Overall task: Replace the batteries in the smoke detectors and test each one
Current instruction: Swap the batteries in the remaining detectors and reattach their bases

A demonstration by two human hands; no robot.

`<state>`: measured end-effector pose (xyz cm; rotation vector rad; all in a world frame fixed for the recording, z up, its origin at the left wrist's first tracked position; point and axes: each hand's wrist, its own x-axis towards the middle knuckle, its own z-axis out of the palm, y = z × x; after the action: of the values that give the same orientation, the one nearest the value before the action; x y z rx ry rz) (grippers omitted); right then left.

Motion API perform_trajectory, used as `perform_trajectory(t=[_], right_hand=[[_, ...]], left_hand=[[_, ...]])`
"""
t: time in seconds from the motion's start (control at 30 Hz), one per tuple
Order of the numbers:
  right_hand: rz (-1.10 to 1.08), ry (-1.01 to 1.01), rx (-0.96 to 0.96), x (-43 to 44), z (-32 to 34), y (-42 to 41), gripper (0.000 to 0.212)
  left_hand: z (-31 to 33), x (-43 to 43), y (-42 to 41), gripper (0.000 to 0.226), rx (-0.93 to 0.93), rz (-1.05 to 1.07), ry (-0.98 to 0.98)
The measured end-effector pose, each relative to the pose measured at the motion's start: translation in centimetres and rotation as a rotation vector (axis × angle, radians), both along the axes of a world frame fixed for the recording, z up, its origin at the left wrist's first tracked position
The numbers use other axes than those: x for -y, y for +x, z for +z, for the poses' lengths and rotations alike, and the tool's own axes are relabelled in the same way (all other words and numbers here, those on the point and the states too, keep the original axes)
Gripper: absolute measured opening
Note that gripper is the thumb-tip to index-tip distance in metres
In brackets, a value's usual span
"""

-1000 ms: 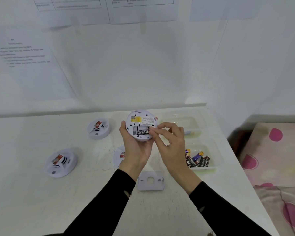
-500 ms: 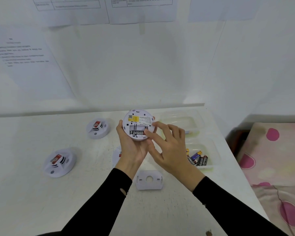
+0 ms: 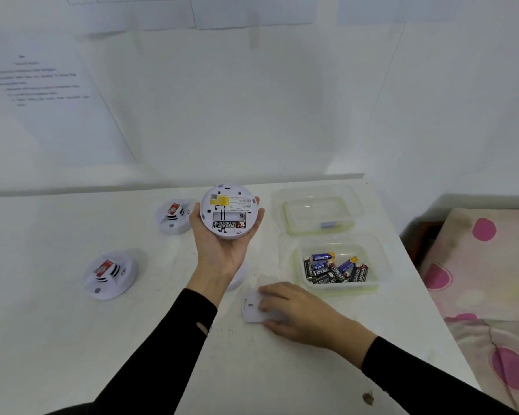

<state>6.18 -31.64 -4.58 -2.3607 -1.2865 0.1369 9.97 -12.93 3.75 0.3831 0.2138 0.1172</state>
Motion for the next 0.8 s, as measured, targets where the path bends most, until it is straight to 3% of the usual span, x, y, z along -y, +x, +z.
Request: perform_trajectory(t=[0.2,0.3,0.4,0.43,0.5,0.6,0.7,0.8], right_hand=[[-0.093,-0.076,-0.012,-1.7,2.1,0.1,0.047],[-0.189,0.126,-0.111,-2.2,6.7,2.4,0.023],[-0.446,0.335,-0.185,-0.5,10.5,8.9,0.008],[-0.548,0.261,-0.187,0.5,11.1,11.4,0.009],[-0.694,-0.085,-0.193,2.8,10.7,16.5,0.012],[-0.720,-0.598,-0.183,4.4,9.0,20.3,0.032],[-0.707,-0.671,-0.185,4.3,8.5,20.8,0.046],[-0.695,-0.658,-0.192,4.2,8.0,20.7,0.047]], left_hand=[[0.1,0.0,-0.3,0.050,0.020,0.012,-0.003],[0.4,-0.1,-0.2,0.051,0.014,0.015,0.001],[0.6,-0.1,-0.3,0.051,0.021,0.012,-0.007],[0.6,0.0,-0.3,0.052,0.022,0.009,-0.006],[0.6,0.2,-0.3,0.054,0.017,-0.003,0.003],[0.8,0.6,-0.2,0.058,0.008,-0.028,0.007],[0.9,1.0,-0.1,0.064,0.000,-0.040,0.009],[1.0,1.3,0.0,0.059,-0.002,-0.046,0.007]])
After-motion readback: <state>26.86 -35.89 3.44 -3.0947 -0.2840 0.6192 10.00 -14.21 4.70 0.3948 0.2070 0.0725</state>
